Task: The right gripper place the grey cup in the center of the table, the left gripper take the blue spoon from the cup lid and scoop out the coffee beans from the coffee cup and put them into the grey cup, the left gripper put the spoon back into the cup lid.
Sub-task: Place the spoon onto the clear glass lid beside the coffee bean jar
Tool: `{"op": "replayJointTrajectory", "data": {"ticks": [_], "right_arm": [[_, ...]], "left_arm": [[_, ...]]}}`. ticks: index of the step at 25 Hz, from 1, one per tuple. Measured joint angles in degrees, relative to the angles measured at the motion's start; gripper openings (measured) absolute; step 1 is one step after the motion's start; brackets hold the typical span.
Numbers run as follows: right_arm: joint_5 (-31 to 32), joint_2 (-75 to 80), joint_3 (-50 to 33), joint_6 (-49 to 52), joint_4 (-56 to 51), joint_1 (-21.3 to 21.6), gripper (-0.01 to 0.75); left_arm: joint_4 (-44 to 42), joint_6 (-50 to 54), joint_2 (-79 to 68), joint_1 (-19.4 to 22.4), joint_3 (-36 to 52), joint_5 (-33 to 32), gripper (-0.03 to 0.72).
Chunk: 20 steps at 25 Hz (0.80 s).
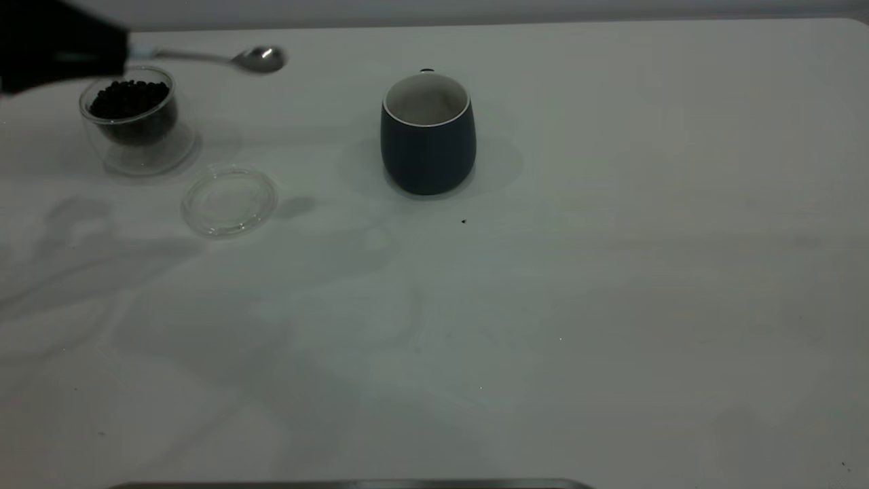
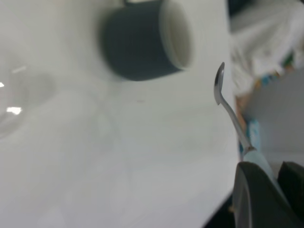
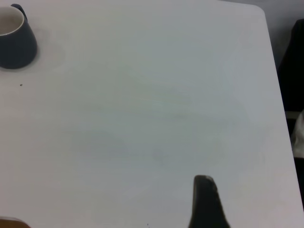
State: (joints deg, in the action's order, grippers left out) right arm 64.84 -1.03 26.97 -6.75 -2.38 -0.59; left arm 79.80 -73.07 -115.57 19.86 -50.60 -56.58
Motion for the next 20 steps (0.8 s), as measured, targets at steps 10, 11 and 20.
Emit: {"op": "replayJointTrajectory", "data": {"ticks": [10, 11, 20], "right_arm": [[0.00, 0.00, 0.00, 0.00, 0.00, 0.00, 0.462], [0.00, 0.00, 0.00, 0.00, 0.00, 0.00, 0.462], [0.00, 0.00, 0.00, 0.00, 0.00, 0.00, 0.462]], "left_arm": [[1.84, -3.21, -5.73, 5.36, 3.61, 10.34, 0.123], [2.56, -3.42, -6.70, 5.36, 3.61, 11.02, 0.123], [14.20, -14.18, -15.27, 5.36, 3.55, 11.78, 0.123]]}}
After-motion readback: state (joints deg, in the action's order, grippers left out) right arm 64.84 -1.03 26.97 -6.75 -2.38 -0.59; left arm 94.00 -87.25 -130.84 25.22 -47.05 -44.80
